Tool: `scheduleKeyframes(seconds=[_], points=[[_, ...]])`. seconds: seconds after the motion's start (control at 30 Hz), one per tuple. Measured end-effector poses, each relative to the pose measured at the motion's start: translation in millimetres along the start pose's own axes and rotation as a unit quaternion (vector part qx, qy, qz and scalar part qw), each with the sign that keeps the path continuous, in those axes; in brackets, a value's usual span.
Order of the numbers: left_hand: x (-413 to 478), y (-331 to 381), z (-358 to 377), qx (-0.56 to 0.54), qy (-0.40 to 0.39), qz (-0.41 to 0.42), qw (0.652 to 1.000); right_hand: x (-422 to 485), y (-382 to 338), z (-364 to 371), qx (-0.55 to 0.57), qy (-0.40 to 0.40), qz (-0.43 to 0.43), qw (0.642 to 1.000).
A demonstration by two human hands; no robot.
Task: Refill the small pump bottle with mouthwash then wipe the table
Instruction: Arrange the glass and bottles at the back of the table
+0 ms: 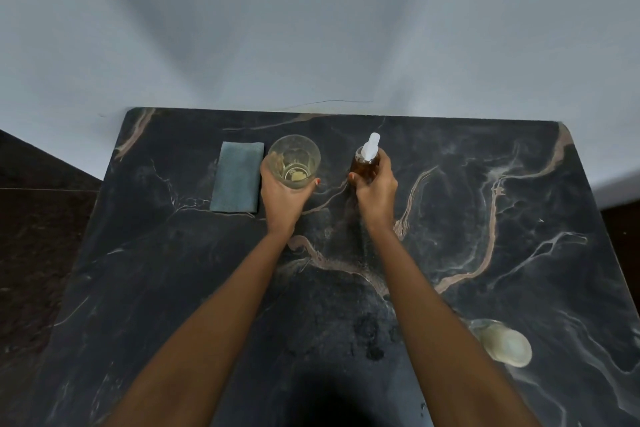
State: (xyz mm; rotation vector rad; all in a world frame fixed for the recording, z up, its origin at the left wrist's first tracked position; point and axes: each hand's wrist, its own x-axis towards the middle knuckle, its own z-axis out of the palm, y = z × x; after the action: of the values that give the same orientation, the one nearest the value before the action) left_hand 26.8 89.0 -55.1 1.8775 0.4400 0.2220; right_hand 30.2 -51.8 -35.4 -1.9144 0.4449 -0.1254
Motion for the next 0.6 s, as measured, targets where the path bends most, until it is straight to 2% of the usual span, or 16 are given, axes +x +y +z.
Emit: scheduleKeyframes(seconds=[0.6], points=[[-2.3,-2.1,-5.5,-0.01,-0.07,0.007,0.997,-12.3,8.6,-2.2,-0.063,-0.016,0.011,0.998]])
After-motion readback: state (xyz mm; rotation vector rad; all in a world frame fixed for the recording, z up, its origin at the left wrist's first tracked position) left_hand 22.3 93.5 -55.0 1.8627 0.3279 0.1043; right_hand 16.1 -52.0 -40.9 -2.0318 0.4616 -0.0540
